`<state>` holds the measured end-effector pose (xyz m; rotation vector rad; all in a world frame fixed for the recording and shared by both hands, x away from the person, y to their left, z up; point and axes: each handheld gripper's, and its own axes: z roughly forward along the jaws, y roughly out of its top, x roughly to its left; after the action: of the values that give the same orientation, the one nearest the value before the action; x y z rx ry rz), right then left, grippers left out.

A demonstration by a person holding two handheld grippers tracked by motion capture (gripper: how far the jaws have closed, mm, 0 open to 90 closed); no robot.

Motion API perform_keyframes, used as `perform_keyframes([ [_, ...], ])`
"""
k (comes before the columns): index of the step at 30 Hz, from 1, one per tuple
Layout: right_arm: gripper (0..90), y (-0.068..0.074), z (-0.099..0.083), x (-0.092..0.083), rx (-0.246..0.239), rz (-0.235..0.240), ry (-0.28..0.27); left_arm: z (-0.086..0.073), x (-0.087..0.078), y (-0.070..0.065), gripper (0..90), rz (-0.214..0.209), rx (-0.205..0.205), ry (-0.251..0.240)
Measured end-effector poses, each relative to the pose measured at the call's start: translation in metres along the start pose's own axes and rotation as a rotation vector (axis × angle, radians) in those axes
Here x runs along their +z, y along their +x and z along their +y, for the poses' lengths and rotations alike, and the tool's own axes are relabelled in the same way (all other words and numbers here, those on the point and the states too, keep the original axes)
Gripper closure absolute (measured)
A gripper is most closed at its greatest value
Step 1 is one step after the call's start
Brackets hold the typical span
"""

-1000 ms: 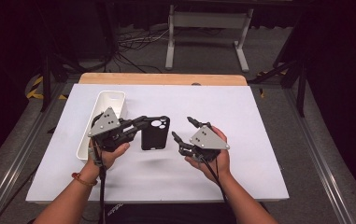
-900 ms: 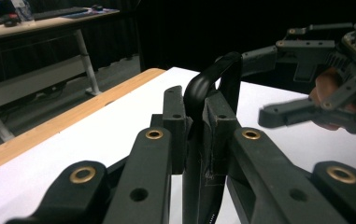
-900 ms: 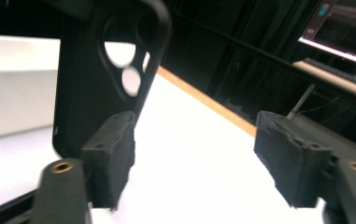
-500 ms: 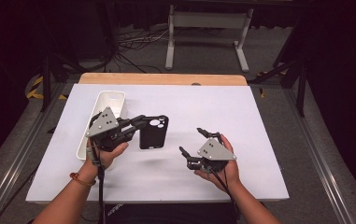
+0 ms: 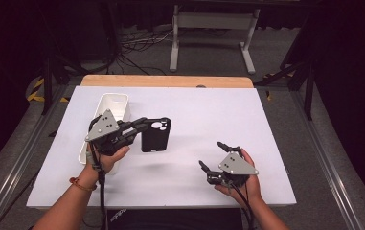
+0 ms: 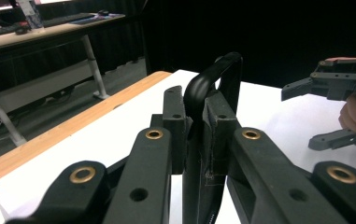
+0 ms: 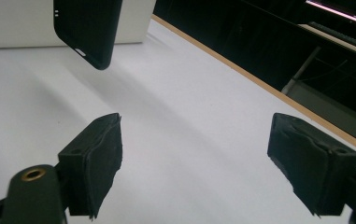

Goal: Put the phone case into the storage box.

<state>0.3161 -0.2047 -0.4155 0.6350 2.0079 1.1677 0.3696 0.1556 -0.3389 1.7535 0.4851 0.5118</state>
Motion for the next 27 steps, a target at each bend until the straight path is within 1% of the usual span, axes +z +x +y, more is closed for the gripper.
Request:
perform_keyframes([
  [2, 18.8, -0.003, -0.003, -0.006, 0.01, -0.009, 0.0, 0.001, -0.001, 0.0, 82.1, -0.007, 0.003, 0.007],
  [4, 18.8, -0.004, -0.005, -0.009, 0.01, -0.015, -0.001, 0.002, -0.001, 0.001, 82.1, -0.004, 0.004, 0.001],
  [6, 18.7, -0.005, -0.01, -0.012, -0.004, -0.028, 0.006, 0.002, -0.002, 0.002, 82.1, -0.004, 0.009, -0.006],
  [10, 18.6, -0.006, -0.015, -0.011, 0.01, -0.027, 0.008, 0.003, -0.004, 0.003, 82.1, -0.005, 0.01, -0.019],
  [11, 18.5, -0.006, -0.015, -0.011, 0.012, -0.026, 0.008, 0.004, -0.005, 0.003, 82.1, -0.009, 0.012, -0.012],
  [13, 18.4, -0.006, -0.016, -0.01, 0.01, -0.03, 0.011, 0.005, -0.007, 0.004, 82.1, -0.008, 0.013, -0.015],
  [14, 18.3, -0.007, -0.017, -0.01, 0.011, -0.034, 0.011, 0.005, -0.007, 0.004, 82.1, -0.003, 0.009, -0.026],
  [17, 18.1, -0.009, -0.019, -0.011, 0.018, -0.04, 0.006, 0.006, -0.011, 0.006, 82.1, 0.003, 0.007, -0.037],
  [21, 17.6, -0.01, -0.02, -0.012, 0.015, -0.048, 0.005, 0.008, -0.015, 0.008, 82.1, 0.008, 0.003, -0.051],
  [23, 17.5, -0.01, -0.02, -0.012, 0.011, -0.053, 0.003, 0.009, -0.017, 0.009, 82.0, 0.01, 0.006, -0.05],
  [24, 16.9, -0.011, -0.02, -0.012, 0.007, -0.054, 0.004, 0.01, -0.018, 0.011, 82.0, 0.013, 0.007, -0.062],
  [27, 14.6, -0.012, -0.021, -0.013, 0.026, -0.057, 0.004, 0.012, -0.021, 0.012, 82.0, 0.014, 0.004, -0.081],
])
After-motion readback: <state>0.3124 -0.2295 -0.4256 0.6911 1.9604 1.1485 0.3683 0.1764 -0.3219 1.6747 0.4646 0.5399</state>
